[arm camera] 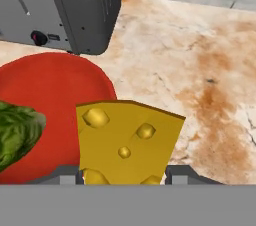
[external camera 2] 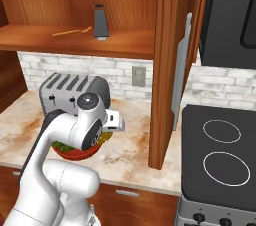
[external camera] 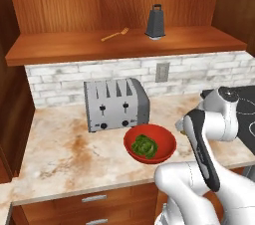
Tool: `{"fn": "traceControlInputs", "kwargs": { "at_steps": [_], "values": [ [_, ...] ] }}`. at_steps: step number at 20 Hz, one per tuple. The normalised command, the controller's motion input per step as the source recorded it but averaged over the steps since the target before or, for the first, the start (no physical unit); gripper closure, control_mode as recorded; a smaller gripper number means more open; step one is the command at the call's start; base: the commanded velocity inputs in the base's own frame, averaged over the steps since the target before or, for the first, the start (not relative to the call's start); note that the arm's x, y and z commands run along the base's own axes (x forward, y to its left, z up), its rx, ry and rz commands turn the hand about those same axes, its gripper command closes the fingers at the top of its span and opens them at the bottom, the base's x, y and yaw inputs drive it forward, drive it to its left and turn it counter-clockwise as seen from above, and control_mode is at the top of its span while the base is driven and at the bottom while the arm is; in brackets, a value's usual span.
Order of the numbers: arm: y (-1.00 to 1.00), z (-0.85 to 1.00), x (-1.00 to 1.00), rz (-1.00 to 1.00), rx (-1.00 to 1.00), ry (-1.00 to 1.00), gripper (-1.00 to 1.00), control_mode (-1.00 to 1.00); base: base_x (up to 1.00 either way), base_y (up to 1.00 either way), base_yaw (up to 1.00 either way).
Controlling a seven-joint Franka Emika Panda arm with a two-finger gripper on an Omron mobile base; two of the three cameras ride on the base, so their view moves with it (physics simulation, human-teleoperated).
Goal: Pick the cheese from the fridge and the cheese grater from the cabinet and place them next to the salad bowl.
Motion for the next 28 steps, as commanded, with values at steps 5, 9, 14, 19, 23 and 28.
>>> {"fn": "traceControlInputs", "kwargs": {
  "at_steps": [5,9,14,19,23,28],
  "values": [
    [-0.04,-0.33,0.16,0.05,0.00,0.07,1.00,-1.00,0.00,0.00,0.00],
    [-0.12,-0.18,0.12,0.03,0.00,0.06,1.00,-1.00,0.00,0.00,0.00],
    [-0.12,-0.09,0.13,0.03,0.01,0.06,1.00,-1.00,0.00,0.00,0.00],
    [-0.14,-0.14,0.15,0.04,0.02,0.12,1.00,-1.00,0.00,0.00,0.00],
    [0.00,-0.22,0.23,0.00,0.00,0.07,1.00,-1.00,0.00,0.00,0.00],
    [0.00,-0.14,0.20,0.00,0.00,0.01,1.00,-1.00,0.00,0.00,0.00]
  ]
}}
